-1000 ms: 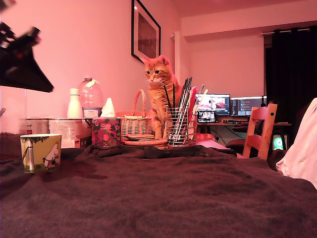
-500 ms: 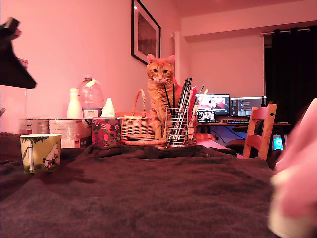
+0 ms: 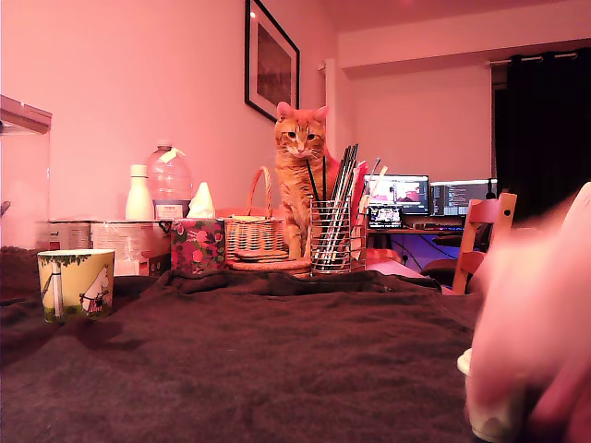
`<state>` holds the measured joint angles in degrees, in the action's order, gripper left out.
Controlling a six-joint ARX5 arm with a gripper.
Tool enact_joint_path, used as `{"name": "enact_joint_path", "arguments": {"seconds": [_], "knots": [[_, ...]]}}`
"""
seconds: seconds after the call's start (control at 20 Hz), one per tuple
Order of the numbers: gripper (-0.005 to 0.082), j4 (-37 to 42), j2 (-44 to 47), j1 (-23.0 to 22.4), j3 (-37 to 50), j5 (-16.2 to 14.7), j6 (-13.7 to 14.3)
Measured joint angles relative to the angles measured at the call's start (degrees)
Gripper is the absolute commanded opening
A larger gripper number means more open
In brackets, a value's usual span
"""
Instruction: Pick up the coffee capsules on the table and drop them inside the coffee cup
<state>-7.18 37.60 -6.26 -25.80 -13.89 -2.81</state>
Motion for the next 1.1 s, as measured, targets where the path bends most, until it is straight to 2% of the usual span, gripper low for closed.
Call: {"name": "enact_joint_path", "arguments": {"seconds": [0.25,0.4,0.75,0.95,1.1], "knots": [[-0.0019,-1.4,-1.9,0.0,0.0,0.1,-2.7],[-0.0019,-1.1,-1.9,0.0,0.0,-0.2,-2.9],[-0.0019,1.4,-1.9,-1.0,0.0,-7.1,-3.1],[-0.0019,2.6,-1.9,-4.7,0.0,-10.1,-3.0],[-0.0019,3.7,-0.8,-8.4,0.0,-11.2,-3.0]]}}
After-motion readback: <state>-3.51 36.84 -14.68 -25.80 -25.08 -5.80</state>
